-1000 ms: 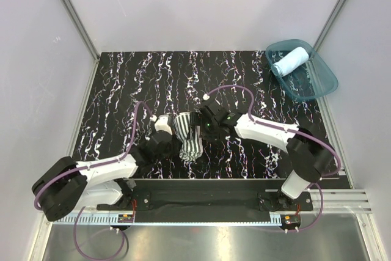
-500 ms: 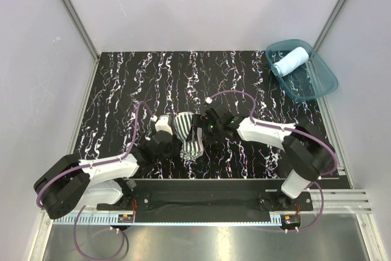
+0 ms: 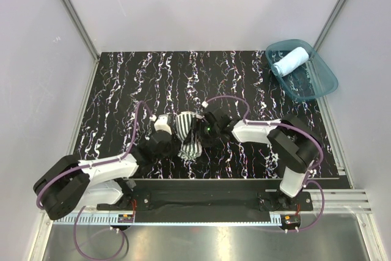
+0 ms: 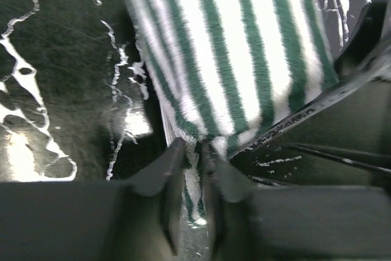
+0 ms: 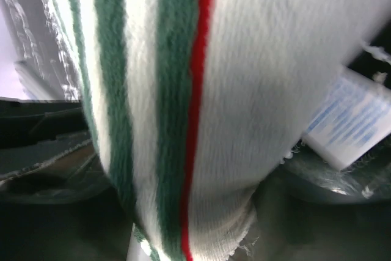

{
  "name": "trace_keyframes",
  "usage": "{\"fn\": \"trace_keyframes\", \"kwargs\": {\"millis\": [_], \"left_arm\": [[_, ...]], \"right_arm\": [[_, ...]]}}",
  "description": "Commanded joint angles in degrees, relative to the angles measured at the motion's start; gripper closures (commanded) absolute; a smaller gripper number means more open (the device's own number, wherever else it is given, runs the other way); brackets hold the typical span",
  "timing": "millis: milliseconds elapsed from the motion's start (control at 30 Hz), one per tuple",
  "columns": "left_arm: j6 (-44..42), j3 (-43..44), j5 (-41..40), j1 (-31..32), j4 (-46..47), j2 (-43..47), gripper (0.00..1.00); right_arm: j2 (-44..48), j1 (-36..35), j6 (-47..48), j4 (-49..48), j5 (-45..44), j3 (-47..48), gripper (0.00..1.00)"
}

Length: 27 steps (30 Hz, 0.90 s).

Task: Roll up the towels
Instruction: Roll the towel, then place the rolled towel into the container

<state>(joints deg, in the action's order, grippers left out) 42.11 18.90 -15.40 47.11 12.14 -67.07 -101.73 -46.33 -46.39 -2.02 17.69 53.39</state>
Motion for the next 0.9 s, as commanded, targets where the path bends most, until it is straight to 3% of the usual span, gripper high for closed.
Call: {"fn": "trace_keyframes", "kwargs": {"millis": [0,67,100,200,433,667,867], "left_arm": [[-1.0,-0.9,1.5,-0.4,3.1,1.6,0.71],[-1.4,-0.4,1.9,-0.4,2.5,2.0,0.66],[-1.5,-0.3,2.0,-0.4,2.0,2.3,0.64],[-2.1,0.7,2.2,-0.4,-0.5,5.1,0.56],[-6.0,8.2,-2.6,-0.6,-20.3,17.6,0.01],[-10.3,18.1,-8.2,-1.1,-38.7,27.5,0.01],[-8.8,22.1,-10.6,-1.2,-49.0,33.4,0.01]], "right_arm": [[-3.7,-0.1,-4.1,-10.3,4.7,-2.6,0.43],[-5.4,-0.2,-5.4,-12.6,6.2,-3.7,0.55],[-6.4,-0.2,-6.2,-13.7,6.5,-4.1,0.67],[-6.6,-0.2,-7.0,-15.7,6.0,-4.8,0.81],[-1.2,3.9,-6.2,-12.7,4.7,-4.3,0.85],[8.8,14.1,-1.5,-3.8,5.9,1.8,0.85],[15.0,29.6,4.5,10.0,5.4,12.2,0.85]]}}
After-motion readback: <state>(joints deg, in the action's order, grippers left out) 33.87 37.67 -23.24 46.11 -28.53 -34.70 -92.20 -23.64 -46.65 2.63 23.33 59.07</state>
